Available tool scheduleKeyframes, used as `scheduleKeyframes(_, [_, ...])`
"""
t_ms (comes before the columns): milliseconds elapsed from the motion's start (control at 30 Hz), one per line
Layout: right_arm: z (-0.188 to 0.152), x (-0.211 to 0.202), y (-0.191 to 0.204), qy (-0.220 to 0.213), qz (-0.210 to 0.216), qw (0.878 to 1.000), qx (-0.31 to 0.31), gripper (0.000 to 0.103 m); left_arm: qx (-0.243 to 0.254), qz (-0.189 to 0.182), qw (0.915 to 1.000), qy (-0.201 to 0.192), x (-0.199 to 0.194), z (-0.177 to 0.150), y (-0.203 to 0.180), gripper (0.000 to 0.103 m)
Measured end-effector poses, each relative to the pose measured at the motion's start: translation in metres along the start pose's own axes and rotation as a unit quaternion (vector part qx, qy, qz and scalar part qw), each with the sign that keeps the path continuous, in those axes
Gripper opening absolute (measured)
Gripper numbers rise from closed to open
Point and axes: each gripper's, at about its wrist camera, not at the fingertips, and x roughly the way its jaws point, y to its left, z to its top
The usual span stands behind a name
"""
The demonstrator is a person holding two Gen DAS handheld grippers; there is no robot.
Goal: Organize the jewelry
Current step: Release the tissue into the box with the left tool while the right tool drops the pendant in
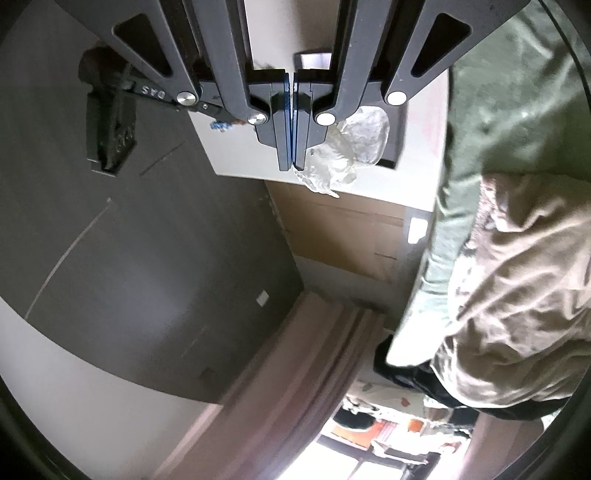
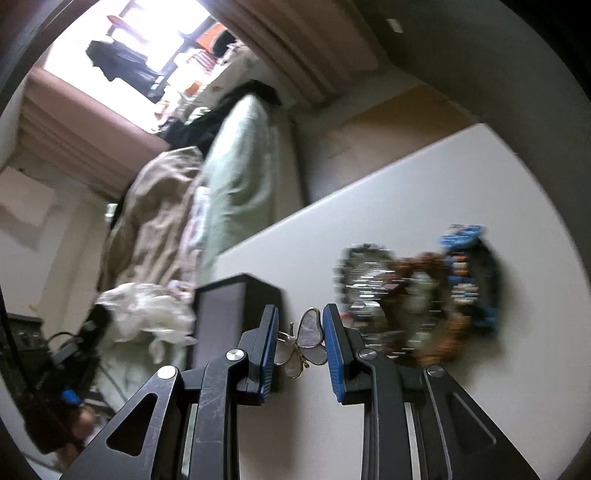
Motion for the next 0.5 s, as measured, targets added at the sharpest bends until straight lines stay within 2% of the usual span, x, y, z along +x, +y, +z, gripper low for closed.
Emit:
scheduleKeyframes(167, [-0.002,0.025,0.033,0.008,0.057,0.998,-0.003,0.026,-0.011,0.008,0.9999,-0.009,-0.002,0.007,0.011,0.000])
scheduleKeyframes(267, [-0.003,0.039,0.048,0.014,0.109,0.994,0.001,0.027,-0.017,0.011,0.9997,-0.014,-0.003,0.011,0.019,0.000])
scheduleKeyframes(333, [-0.002,0.051,0.053,0.028,0.117,0.993,0.002,0.038,-0.021,0.012,0.9996,-0.014,-0.002,0.012,0.022,0.000])
scheduleKeyframes(367, [-0.002,0.056,0.053,0.038,0.105,0.994,0.005,0.058,-0.023,0.013,0.9996,-0.012,-0.002,0.012,0.024,0.000])
scheduleKeyframes(400, [-0.002,0.057,0.052,0.038,0.096,0.995,0.008,0.065,-0.023,0.013,0.9996,-0.011,-0.001,0.012,0.024,0.000])
scheduleKeyframes(500, [0.002,0.047,0.043,0.020,0.069,0.997,0.011,0.065,-0.022,0.014,0.9997,-0.005,0.003,0.012,0.023,0.000])
